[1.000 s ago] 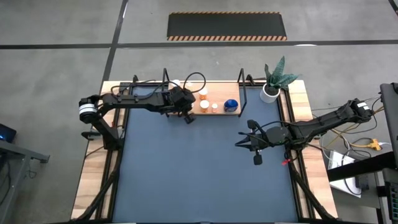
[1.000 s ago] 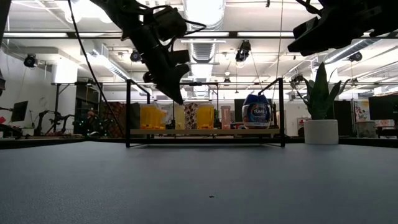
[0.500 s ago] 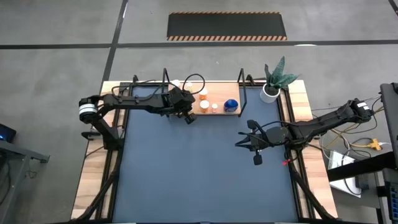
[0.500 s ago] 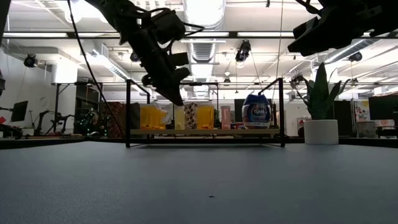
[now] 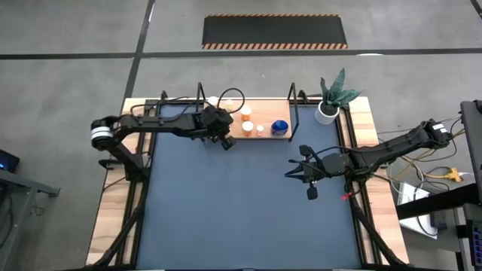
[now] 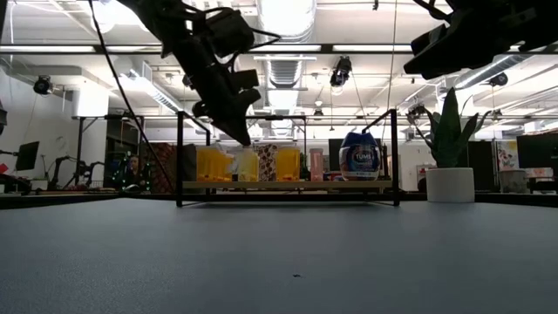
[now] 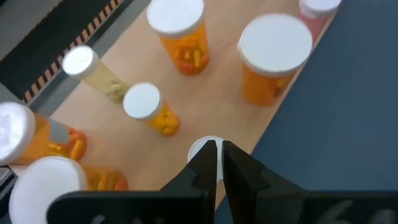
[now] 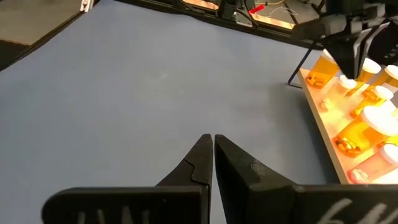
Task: Pick and place medicine bottles onto shelf by color
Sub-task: Adjust the pill bottles on the shelf
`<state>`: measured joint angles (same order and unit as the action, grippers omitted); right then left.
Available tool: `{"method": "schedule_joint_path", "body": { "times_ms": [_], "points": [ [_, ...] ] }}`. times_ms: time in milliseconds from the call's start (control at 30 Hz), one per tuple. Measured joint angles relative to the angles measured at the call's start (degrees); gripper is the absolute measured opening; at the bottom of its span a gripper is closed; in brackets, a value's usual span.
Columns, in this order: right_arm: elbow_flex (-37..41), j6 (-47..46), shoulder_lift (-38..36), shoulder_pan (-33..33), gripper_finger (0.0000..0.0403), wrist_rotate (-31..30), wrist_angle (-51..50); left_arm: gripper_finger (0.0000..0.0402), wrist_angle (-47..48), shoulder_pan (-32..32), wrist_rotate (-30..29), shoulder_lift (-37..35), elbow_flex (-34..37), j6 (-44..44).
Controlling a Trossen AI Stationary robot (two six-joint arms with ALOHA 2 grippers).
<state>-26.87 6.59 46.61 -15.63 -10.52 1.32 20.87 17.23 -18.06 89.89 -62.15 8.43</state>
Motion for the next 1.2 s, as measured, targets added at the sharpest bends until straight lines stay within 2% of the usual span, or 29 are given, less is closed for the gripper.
{"method": "schedule_joint_path", "body": {
  "times_ms": [233, 633, 833, 1200],
  "points": [
    [0.02, 0.00, 0.00, 0.02, 0.0009, 0.00, -0.07, 0.0008, -0.82, 0.00, -0.03, -1.30, 0.00, -0.41],
    [0.02, 0.00, -0.02, 0.01, 0.0009, 0.00, -0.11, 0.0008, 1.31, 0.44, -2.27, -1.77, 0.00, -7.24],
    [0.02, 0.00, 0.00, 0.00, 0.0009, 0.00, -0.20, 0.0008, 5.92, 0.42, -2.38, -1.95, -0.76, -7.25],
    [0.02, 0.02, 0.00, 0.01, 0.0009, 0.00, -0.23, 0.0008, 5.79, 0.66, -2.54, -1.90, -0.43, -7.21]
  ]
}}
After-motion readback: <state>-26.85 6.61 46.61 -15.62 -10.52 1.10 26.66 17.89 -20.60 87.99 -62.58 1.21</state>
